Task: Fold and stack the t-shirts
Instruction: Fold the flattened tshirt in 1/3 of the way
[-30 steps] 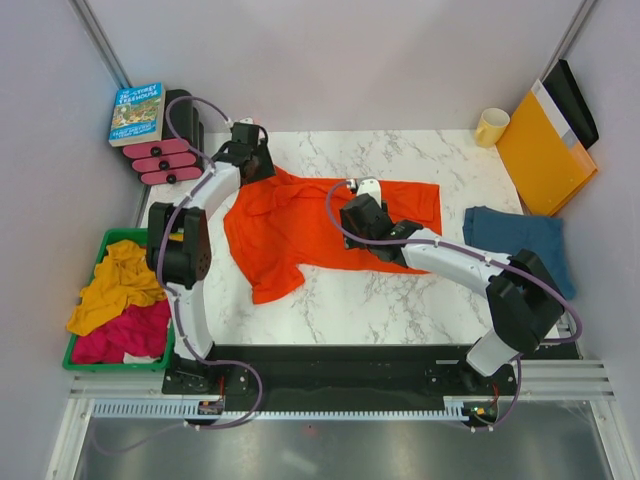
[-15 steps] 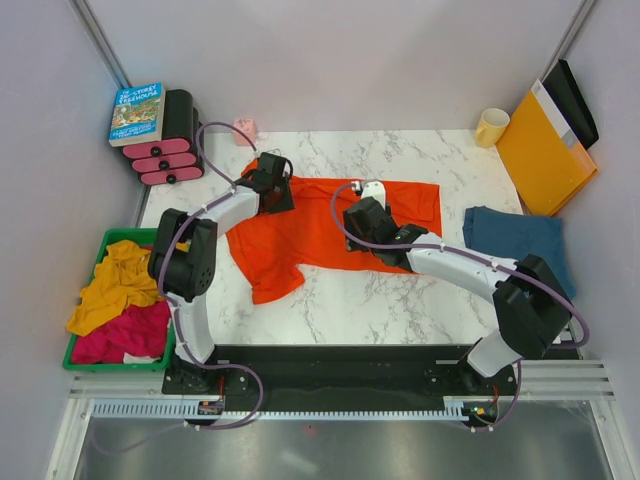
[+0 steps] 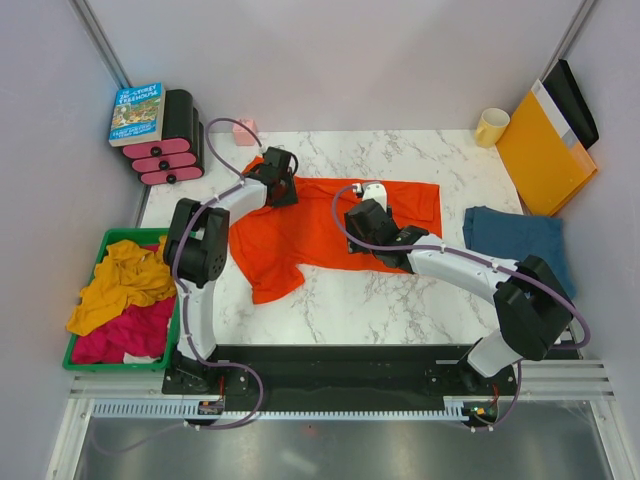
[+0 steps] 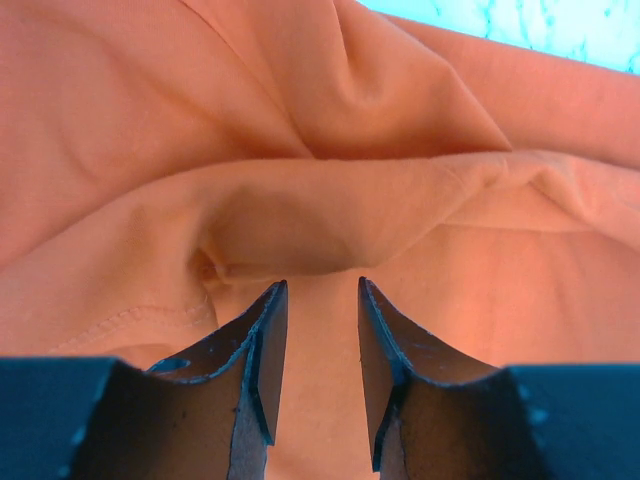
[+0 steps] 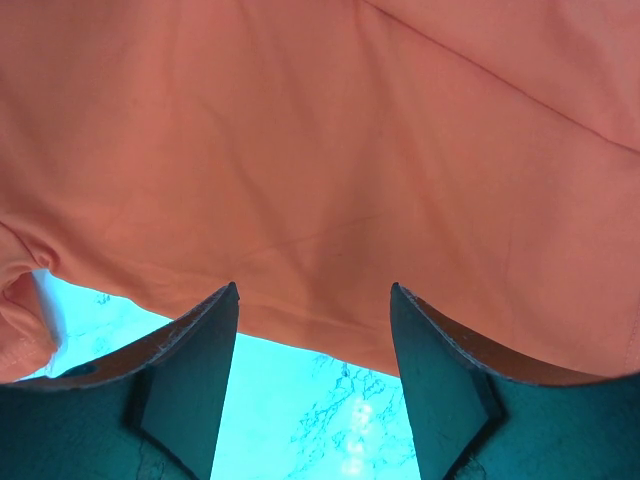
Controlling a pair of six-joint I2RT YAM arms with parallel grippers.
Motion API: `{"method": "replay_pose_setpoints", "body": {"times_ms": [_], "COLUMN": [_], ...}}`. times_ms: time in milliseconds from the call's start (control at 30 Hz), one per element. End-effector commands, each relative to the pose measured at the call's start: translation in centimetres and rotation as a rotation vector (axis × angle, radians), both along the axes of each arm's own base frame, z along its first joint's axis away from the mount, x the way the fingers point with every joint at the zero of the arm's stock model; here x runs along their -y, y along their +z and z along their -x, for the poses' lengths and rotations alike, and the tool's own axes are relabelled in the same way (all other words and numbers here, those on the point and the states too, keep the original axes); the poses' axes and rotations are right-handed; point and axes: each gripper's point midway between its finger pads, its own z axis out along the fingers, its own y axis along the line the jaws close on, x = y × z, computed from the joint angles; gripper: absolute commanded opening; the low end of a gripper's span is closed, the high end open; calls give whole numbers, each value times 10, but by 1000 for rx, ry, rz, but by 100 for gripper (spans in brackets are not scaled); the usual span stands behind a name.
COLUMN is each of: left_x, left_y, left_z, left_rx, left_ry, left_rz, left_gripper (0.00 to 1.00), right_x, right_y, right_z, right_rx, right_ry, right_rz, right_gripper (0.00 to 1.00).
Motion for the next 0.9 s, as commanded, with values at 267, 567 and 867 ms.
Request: {"method": "replay_pose_setpoints", "body": {"times_ms": [267,567,867], "left_x": [-15,-22,-24], "left_y": [6,-7,-7], "left_z": [-30,-27,-22], "left_rx": [31,-3,-10], "left_ry": [76,91,95], "left_rz": [-26,-52,-55], "left_gripper": [43,36,12], "right_x": [2,3,2], "right_y": [1,-1,-1], "right_z": [1,0,1], "right_rx": [13,12,11], "right_ry": [-7,-8,-7], "right_rz": [-2,9,3], "right_gripper": [70,70,70]}}
